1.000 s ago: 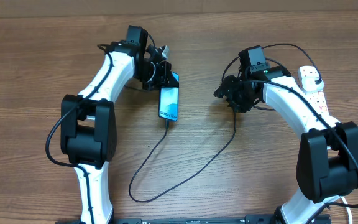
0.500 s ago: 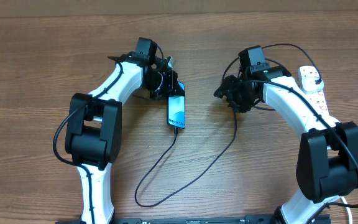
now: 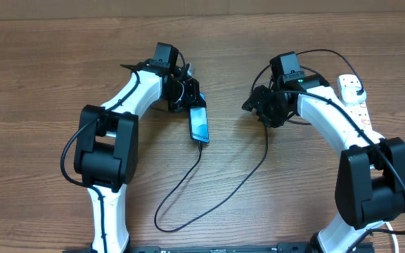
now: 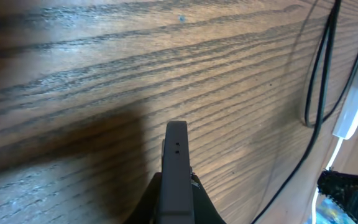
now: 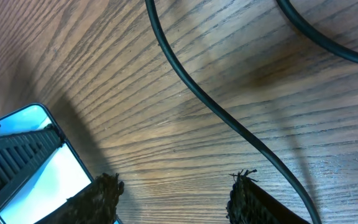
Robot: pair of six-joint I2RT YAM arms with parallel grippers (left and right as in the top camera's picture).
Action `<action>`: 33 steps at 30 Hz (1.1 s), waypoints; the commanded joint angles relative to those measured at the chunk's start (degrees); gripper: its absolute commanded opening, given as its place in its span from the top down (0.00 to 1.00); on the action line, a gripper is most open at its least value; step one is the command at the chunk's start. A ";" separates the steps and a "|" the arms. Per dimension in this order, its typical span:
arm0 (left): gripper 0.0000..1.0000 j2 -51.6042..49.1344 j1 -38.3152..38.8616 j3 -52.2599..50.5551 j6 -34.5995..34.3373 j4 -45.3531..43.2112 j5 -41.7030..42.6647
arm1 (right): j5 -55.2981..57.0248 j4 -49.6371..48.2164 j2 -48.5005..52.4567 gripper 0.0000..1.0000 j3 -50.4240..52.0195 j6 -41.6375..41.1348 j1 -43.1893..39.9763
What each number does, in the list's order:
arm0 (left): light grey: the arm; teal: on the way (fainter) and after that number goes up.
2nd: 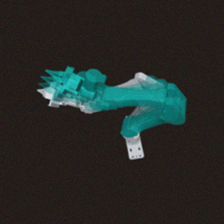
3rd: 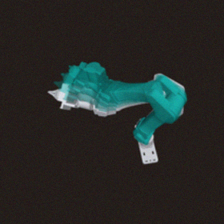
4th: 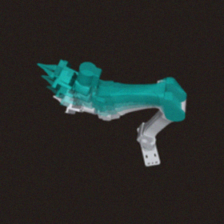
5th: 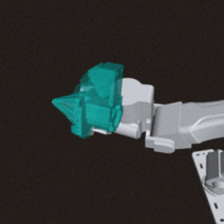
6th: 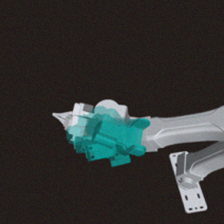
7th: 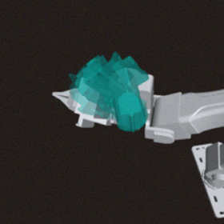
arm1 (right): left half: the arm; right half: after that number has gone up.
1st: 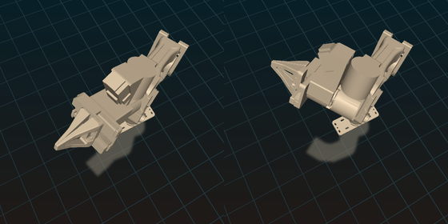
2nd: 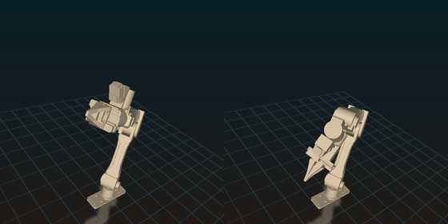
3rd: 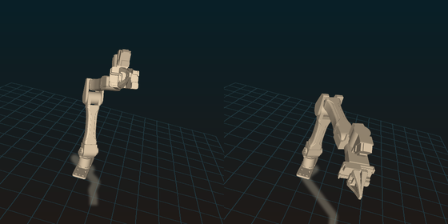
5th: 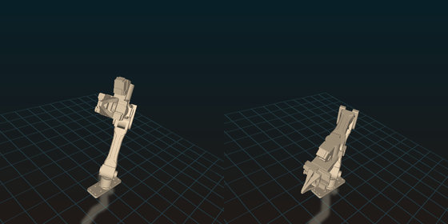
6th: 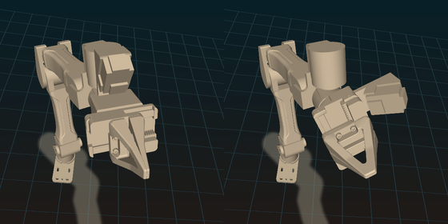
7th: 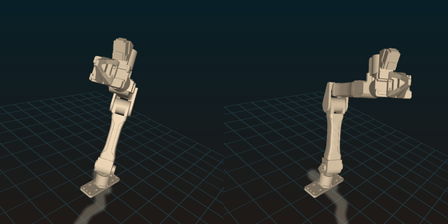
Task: Plug charger to phone and switch on socket
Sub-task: 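Lower the cabled phone toward the table with the left gripper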
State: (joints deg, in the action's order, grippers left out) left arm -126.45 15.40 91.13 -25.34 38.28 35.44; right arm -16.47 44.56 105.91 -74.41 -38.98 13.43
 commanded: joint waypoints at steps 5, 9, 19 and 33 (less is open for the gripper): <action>0.96 0.13 2.32 -0.26 -0.92 -1.07 -2.58 | 0.59 -0.24 -1.77 0.40 -0.24 0.52 -0.26; 0.96 0.13 2.99 -0.31 -1.68 -1.05 -4.22 | 0.61 -0.26 -1.77 0.40 -0.24 0.52 -0.26; 0.96 0.11 3.41 -1.55 -4.09 -1.14 -6.95 | 0.61 -0.24 -1.77 0.40 -0.24 0.55 -0.26; 0.94 0.11 3.39 -4.22 -4.09 -2.36 -7.96 | 0.61 -0.24 -1.77 0.41 -0.24 0.52 -0.26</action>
State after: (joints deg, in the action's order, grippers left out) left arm -126.45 18.35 88.47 -28.60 35.86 28.05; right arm -16.47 44.56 105.91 -74.41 -38.94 13.43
